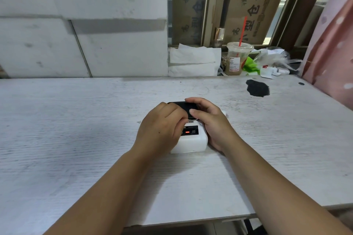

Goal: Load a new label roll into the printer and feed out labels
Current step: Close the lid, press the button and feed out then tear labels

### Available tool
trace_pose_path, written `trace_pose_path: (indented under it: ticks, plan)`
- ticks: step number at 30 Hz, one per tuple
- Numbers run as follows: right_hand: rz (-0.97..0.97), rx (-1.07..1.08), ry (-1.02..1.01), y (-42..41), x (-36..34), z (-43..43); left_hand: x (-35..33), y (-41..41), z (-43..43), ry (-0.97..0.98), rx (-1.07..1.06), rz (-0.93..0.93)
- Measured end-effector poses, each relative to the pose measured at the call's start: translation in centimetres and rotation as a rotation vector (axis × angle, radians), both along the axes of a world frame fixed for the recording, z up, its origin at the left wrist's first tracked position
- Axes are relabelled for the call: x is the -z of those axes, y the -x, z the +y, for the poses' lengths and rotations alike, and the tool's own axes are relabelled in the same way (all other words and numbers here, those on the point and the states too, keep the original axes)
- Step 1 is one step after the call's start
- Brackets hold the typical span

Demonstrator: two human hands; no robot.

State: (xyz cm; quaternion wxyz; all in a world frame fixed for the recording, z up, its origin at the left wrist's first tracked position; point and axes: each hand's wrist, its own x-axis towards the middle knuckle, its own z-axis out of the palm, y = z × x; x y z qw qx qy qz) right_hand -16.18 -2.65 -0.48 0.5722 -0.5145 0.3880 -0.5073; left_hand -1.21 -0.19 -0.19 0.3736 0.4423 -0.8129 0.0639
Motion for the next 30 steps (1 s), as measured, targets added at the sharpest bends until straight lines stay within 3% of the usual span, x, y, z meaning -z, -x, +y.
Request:
trace_pose_path:
  ticks: [11, 21, 26, 30]
  plan:
    - [-0.02, 0.001, -0.02, 0.1, 0.0, 0.0, 0.3, 0.4, 0.4, 0.136, -0.069, -0.073]
    - [-0.026, 0.033, -0.038, -0.3, 0.4, -0.1, 0.9, 0.7, 0.7, 0.084, -0.178, -0.056]
    - [-0.065, 0.049, -0.015, -0.1, 0.3, 0.2, 1.3, 0.7, 0.5, -0.005, -0.114, 0.093]
    - [-0.001, 0.185, 0.021, -0.6, 0.6, 0.3, 1.6, 0.4, -0.1, -0.158, -0.082, 0.295]
